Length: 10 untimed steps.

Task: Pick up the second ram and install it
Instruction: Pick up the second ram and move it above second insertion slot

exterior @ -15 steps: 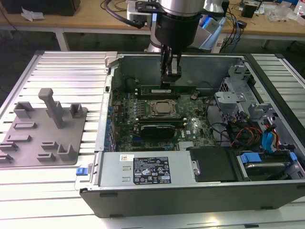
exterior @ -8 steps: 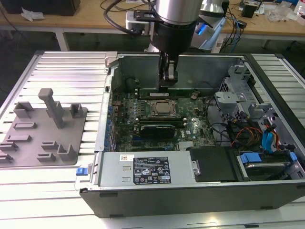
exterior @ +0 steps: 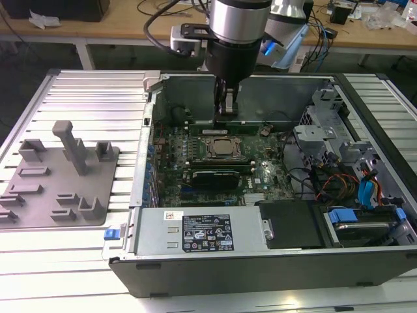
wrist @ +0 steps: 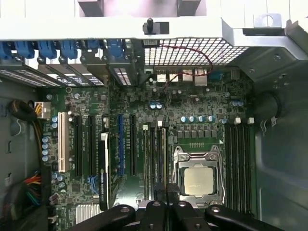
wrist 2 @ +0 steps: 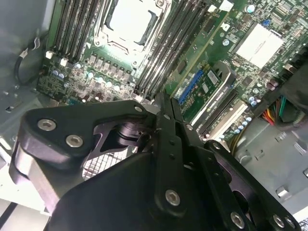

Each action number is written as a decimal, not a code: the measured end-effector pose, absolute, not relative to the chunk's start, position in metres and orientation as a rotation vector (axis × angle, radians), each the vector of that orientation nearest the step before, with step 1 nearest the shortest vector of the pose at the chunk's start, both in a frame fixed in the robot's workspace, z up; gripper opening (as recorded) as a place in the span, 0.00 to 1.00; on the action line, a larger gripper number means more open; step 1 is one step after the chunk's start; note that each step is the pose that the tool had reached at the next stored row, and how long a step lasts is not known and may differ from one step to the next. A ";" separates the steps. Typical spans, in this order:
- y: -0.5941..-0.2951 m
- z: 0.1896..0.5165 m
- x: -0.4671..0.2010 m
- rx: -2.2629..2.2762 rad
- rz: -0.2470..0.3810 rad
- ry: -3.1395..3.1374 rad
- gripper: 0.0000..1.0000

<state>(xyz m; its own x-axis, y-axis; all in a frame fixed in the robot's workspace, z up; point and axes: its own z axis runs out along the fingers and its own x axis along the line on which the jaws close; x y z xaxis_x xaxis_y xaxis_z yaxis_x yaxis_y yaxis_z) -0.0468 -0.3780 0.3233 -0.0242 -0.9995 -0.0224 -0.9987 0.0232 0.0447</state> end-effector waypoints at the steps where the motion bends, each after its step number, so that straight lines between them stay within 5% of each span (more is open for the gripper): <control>1: -0.378 0.321 -0.048 2.183 -0.075 -2.237 0.09; 10: -0.378 0.316 -0.050 2.183 -0.074 -2.237 0.09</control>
